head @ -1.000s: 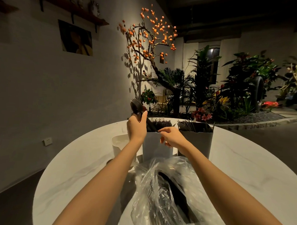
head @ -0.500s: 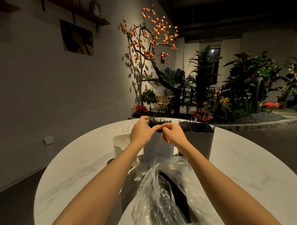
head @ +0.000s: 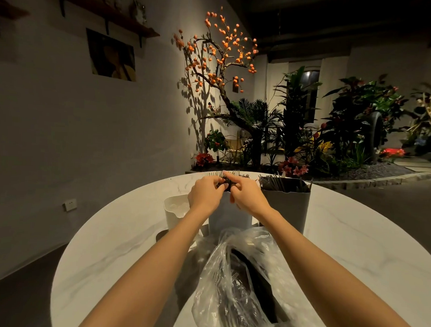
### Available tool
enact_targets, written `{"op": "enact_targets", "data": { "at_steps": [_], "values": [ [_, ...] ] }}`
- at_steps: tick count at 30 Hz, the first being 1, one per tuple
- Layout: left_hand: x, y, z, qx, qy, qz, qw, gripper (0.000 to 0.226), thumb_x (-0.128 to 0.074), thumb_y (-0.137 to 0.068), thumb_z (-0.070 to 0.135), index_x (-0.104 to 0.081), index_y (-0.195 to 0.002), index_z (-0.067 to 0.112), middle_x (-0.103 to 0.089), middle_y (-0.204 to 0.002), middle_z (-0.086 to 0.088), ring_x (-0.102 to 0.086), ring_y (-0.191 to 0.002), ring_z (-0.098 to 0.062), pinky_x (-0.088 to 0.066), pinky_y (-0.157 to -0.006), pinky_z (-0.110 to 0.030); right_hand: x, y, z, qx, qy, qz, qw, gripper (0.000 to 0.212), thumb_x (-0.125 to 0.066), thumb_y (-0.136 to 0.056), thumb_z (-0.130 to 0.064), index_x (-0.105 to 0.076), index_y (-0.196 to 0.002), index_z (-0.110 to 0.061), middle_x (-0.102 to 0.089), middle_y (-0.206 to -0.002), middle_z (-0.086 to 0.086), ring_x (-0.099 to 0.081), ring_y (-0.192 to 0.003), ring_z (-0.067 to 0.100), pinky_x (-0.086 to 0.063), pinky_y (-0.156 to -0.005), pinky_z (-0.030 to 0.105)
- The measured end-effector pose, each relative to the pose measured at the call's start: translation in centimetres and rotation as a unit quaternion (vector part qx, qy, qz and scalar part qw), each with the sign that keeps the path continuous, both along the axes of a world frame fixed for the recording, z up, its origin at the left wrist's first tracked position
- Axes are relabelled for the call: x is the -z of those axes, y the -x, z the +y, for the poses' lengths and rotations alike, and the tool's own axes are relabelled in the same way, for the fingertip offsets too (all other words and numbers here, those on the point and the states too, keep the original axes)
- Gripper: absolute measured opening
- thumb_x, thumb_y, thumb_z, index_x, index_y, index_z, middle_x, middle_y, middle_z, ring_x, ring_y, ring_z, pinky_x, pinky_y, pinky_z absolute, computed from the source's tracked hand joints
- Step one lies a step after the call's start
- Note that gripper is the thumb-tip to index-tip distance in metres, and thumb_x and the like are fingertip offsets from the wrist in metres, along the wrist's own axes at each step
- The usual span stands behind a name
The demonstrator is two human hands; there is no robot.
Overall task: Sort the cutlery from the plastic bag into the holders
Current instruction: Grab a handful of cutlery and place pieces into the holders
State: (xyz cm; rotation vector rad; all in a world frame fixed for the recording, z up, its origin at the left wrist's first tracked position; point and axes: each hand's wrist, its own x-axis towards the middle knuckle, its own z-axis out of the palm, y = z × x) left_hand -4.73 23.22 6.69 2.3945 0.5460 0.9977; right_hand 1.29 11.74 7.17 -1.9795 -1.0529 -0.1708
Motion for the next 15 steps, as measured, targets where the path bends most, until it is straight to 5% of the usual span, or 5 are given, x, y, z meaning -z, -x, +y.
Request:
{"op": "enact_targets", "data": {
  "at_steps": [5,9,15],
  "values": [
    [0.3,0.1,0.4,0.022,0.047,0.004,0.999,0.032,-0.061,-0.090,0.026,-0.061,-0.122,0.021,-0.065,-0.095,0.000,-0.061,-0.091,-0.021,-0.047,-0.071,-0.031,0.3,0.1,-0.1,0.005,0.079,0.023,0.997,0.060,-0.036,-0.094,-0.007,-0.033,-0.148,-0.033,-0.069,-0.068,0.005,-0.055,-0.050,0.013,-0.052,-0.056,0.031],
    [0.2,0.6,0.1,0.048,0.115,-0.022,0.992,0.019,-0.053,-0.092,0.023,-0.041,-0.105,0.016,-0.057,-0.091,-0.002,-0.056,-0.087,-0.023,-0.046,-0.075,-0.036,0.1,-0.5,0.1,0.013,0.103,0.020,0.994,0.060,-0.038,-0.094,-0.011,-0.031,-0.148,-0.037,-0.067,-0.067,0.002,-0.056,-0.055,0.015,-0.056,-0.068,0.040],
    [0.3,0.9,0.1,0.129,0.226,-0.091,0.961,0.015,-0.026,-0.093,0.028,-0.031,-0.080,0.023,-0.048,-0.067,-0.005,-0.045,-0.065,-0.020,-0.039,-0.070,-0.040,0.6,-0.2,0.4,0.022,-0.009,-0.022,0.999,0.044,-0.045,-0.095,-0.009,-0.054,-0.136,-0.021,-0.063,-0.071,-0.004,-0.053,-0.057,0.008,-0.055,-0.073,0.040]
  ]
}}
